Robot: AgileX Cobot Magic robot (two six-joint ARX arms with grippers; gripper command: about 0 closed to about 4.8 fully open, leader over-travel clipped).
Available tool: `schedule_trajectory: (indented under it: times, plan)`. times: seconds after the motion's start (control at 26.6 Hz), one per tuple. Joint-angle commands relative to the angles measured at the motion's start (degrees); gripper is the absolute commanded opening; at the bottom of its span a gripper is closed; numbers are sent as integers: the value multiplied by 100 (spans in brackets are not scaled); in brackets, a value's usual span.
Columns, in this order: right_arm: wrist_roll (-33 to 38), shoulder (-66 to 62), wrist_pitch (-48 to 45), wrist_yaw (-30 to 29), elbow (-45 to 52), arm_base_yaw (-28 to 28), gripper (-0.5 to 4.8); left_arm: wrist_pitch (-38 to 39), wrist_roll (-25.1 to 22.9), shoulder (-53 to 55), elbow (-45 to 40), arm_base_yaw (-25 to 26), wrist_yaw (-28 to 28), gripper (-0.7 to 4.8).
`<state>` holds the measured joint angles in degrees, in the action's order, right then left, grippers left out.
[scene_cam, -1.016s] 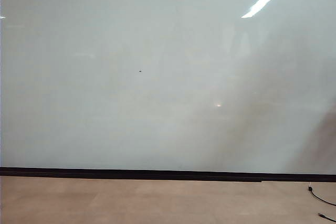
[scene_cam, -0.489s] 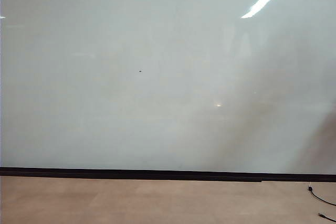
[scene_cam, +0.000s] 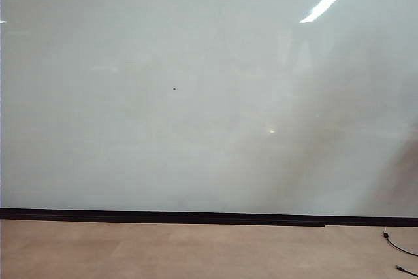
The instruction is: Pick up the pen on the shelf to the right of the whiteboard and write the letter A.
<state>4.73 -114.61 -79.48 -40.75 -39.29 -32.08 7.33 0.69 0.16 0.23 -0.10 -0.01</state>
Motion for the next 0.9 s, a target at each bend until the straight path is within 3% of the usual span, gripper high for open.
schedule_trajectory:
  times: [0.04, 0.41, 0.9]
  plan:
    - [22, 26, -96, -26, -17, -2, 268, -52, -22, 2, 15, 0, 20, -4]
    - [22, 26, -83, -13, -17, -2, 216, -52, -24, 2, 15, 0, 22, -4]
    - [17, 24, -7, -4, -17, -2, 210, -52, -24, 2, 15, 0, 20, -4]
